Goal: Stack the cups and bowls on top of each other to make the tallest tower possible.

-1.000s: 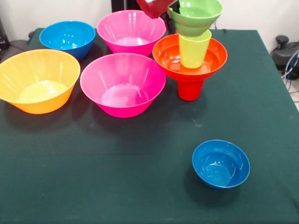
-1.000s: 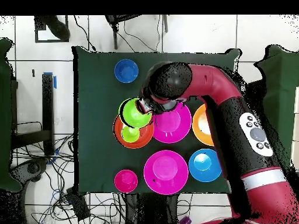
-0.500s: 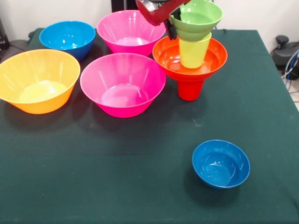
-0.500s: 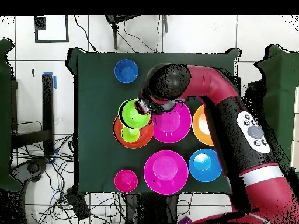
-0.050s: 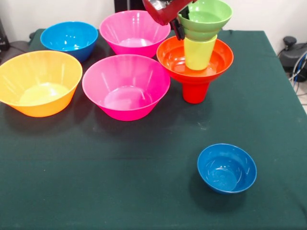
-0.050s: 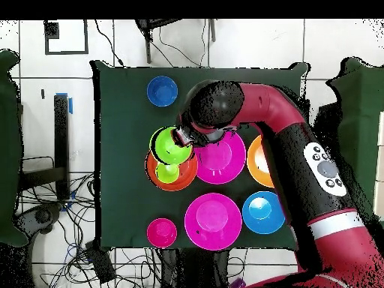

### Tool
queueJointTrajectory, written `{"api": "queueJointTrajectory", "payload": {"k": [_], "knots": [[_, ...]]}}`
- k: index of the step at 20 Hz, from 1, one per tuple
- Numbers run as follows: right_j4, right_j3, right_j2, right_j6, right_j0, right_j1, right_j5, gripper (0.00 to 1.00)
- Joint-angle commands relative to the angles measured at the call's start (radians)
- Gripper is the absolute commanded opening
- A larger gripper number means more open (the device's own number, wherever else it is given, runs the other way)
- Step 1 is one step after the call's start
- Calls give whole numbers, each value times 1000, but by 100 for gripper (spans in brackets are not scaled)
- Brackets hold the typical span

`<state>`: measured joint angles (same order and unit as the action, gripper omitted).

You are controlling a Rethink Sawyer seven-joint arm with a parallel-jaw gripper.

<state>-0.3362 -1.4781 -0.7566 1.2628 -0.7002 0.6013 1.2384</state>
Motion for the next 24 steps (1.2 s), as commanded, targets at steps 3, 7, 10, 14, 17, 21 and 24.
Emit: {"api": "queueJointTrajectory", "payload": {"k": [3, 7, 10, 14, 17, 21, 24], "knots": [[-79, -41, -1, -176, 14, -22, 55, 0], [-99, -24, 17, -177, 26, -34, 83, 0], [-100, -14, 19, -178, 32, -38, 107, 0], [-101, -3, 21, -172, 41, -45, 133, 0], [-100, 7, 21, -166, 49, -52, 148, 0], [-103, 11, 21, -158, 56, -60, 150, 0], [-113, 7, 25, -157, 53, -68, 134, 0]]}}
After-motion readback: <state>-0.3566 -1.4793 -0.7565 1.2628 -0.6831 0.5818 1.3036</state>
